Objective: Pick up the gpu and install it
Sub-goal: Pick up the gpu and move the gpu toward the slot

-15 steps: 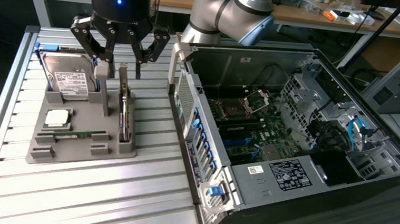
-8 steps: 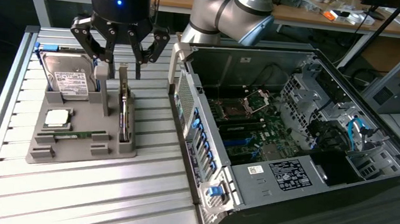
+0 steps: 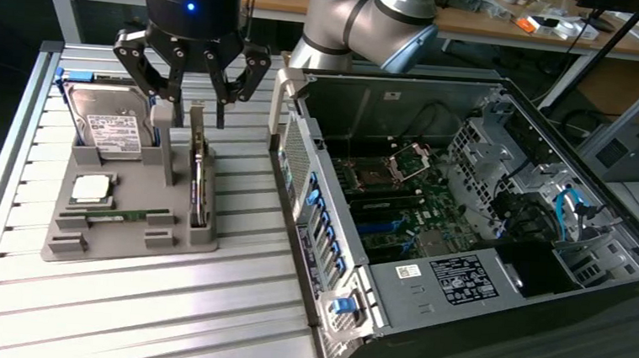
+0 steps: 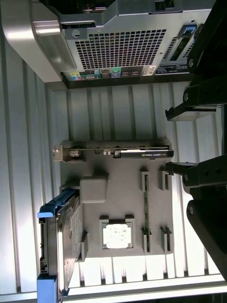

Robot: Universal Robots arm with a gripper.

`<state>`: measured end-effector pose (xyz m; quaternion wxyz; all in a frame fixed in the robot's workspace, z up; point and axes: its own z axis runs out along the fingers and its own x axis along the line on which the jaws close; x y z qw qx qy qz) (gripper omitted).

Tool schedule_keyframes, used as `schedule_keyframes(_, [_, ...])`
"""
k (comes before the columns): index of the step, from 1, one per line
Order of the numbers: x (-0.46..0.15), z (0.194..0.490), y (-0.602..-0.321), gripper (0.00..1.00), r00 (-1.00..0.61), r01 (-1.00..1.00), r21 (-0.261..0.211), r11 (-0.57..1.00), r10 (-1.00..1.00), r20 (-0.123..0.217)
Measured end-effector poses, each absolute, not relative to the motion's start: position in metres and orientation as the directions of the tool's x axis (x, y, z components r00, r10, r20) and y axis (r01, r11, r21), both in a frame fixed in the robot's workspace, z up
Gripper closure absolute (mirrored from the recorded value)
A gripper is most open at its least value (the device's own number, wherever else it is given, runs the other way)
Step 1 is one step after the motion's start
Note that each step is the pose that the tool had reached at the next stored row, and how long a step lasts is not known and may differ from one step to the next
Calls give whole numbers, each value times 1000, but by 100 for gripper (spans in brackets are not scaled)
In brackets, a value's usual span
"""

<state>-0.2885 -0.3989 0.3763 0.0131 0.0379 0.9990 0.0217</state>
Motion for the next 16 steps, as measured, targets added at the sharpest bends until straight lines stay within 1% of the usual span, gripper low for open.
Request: schedule_keyframes(16, [-289, 374, -399, 52, -997, 75, 44, 996, 76, -24])
